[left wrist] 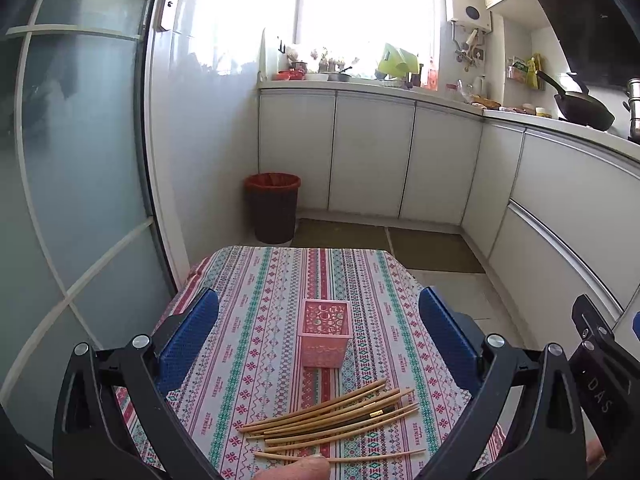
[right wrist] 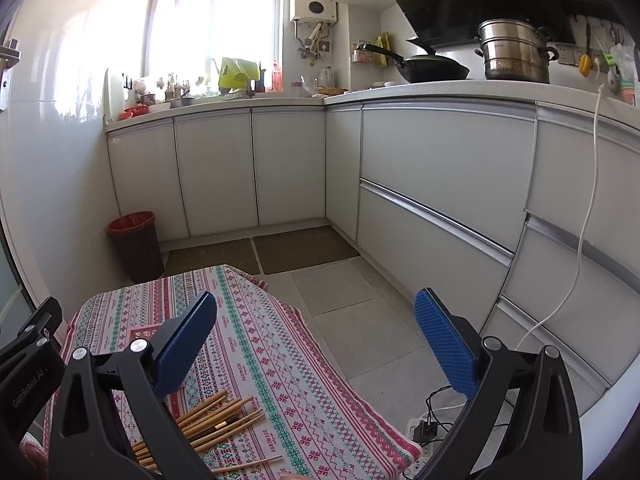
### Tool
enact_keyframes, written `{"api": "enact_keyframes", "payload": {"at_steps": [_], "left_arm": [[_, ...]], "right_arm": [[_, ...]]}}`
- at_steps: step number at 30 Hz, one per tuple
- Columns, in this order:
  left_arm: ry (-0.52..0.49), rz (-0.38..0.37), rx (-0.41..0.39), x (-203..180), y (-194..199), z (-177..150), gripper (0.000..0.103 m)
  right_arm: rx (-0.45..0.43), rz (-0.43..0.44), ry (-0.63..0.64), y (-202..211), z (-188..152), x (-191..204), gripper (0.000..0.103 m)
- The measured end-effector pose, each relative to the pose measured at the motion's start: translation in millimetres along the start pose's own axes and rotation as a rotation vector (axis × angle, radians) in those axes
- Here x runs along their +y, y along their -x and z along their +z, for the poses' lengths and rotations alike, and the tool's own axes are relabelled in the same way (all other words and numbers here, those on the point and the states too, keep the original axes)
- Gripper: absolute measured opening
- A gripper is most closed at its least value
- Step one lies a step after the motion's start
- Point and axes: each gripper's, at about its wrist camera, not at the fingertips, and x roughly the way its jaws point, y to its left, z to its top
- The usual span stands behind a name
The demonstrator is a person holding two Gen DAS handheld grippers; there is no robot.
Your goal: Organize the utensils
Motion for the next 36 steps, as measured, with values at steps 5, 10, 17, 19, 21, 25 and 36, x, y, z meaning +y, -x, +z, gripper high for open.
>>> {"api": "enact_keyframes", "payload": {"at_steps": [5,10,17,19,21,25,36], "left_arm": [[0.000,0.000,0.001,1.0,0.4,0.9,0.096],[0.001,0.000,0.001,1.0,0.4,0.8,0.096],[-0.002,0.000,0.003,0.6,0.6,0.6,0.096],[-0.002,0.000,0.003,0.6,0.6,0.8,0.096],[0.000,0.000,0.003,0.9,0.1,0.7,0.096],[-0.001,0.001,0.004,1.8,-0.8,0.5,0.096],[-0.002,0.001,0.006,2.7,-1.1,-0.5,0.096]], "right_arm": [[0.001,0.000,0.001,-0.2,-0.4,-0.3,0.097],[0.004,-0.002,-0.004,-0.8,-1.3,-0.4,0.097],[0.007,-0.005,-0.011,-1.7,-2.1,-1.5,0.097],[0.007,-0.004,-0.010,-1.6,-2.1,-1.5,0.097],[0.007,-0.005,-0.008,-1.9,-2.0,-1.6,0.097],[0.007,-0.004,-0.008,-1.7,-2.3,-1.3,0.097],[0.009,-0.006,-0.009,-1.9,-2.5,-1.4,0.097]]}}
